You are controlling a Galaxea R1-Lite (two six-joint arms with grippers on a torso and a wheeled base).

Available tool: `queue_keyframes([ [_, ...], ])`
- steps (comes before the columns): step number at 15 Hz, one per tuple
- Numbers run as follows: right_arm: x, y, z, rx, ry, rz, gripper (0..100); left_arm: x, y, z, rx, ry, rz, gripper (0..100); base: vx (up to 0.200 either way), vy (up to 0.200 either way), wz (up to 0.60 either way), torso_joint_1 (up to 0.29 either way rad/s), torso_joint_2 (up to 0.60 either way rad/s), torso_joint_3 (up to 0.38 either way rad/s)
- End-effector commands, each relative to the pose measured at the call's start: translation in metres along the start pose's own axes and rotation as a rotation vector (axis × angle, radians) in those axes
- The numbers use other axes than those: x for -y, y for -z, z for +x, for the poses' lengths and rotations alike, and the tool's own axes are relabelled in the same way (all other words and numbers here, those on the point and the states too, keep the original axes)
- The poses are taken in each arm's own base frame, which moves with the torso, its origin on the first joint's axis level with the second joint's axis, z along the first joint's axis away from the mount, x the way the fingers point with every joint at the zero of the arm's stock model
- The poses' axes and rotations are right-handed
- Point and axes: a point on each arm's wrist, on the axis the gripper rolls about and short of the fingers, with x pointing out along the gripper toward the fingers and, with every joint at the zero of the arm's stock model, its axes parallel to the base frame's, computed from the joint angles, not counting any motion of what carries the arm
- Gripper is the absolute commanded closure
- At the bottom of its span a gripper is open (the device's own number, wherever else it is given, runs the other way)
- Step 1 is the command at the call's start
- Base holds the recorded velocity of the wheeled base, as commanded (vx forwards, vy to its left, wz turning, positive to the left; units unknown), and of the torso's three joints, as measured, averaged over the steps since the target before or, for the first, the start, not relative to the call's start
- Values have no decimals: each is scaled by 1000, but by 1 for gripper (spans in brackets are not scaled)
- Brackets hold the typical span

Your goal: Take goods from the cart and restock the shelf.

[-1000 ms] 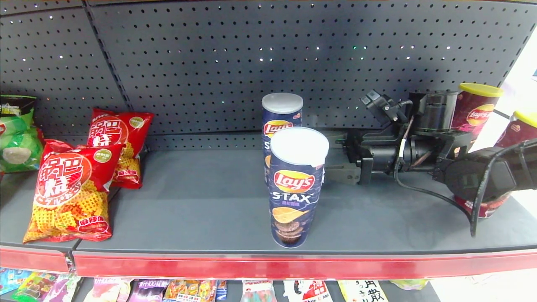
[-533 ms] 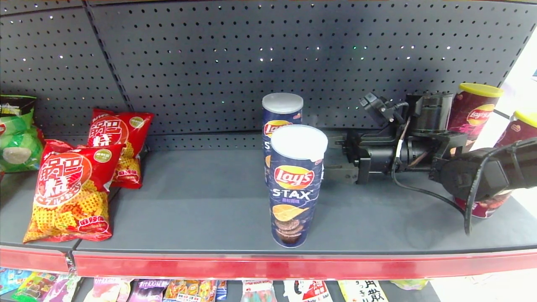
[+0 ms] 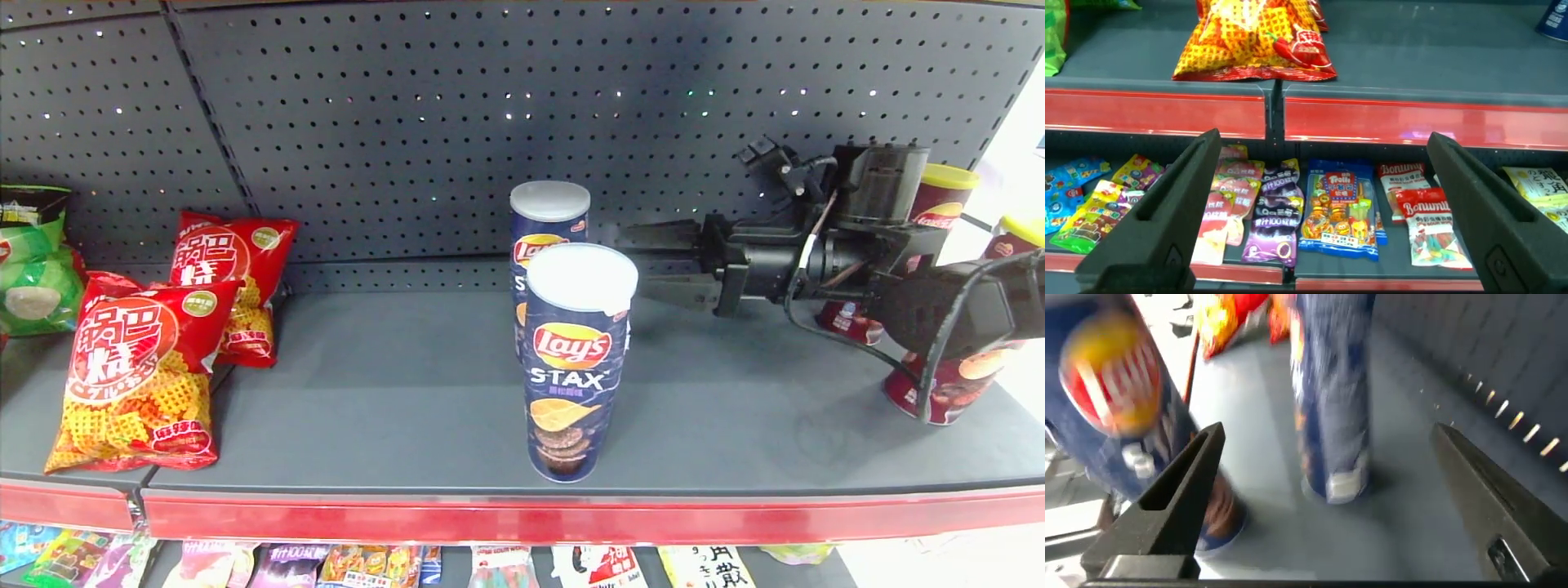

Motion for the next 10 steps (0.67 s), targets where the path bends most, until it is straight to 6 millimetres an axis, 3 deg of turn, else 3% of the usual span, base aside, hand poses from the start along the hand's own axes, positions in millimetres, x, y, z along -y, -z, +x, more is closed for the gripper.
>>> queue_keyframes([
  [1,-6,-26,-5,41,5,-54,0,0,0,0,-1,0,0,0,0,0,0,0,0,0],
  [2,-6,-28,-5,44,7,-55,0,0,0,0,-3,1,0,0,0,0,0,0,0,0],
  [3,-6,-45,-7,74,22,-77,0,0,0,0,-1,0,0,0,0,0,0,0,0,0],
  [6,-12,-70,-11,116,35,-96,0,0,0,0,-1,0,0,0,0,0,0,0,0,0],
  [10,-29,-88,-17,144,19,-131,0,0,0,0,-1,0,0,0,0,0,0,0,0,0],
])
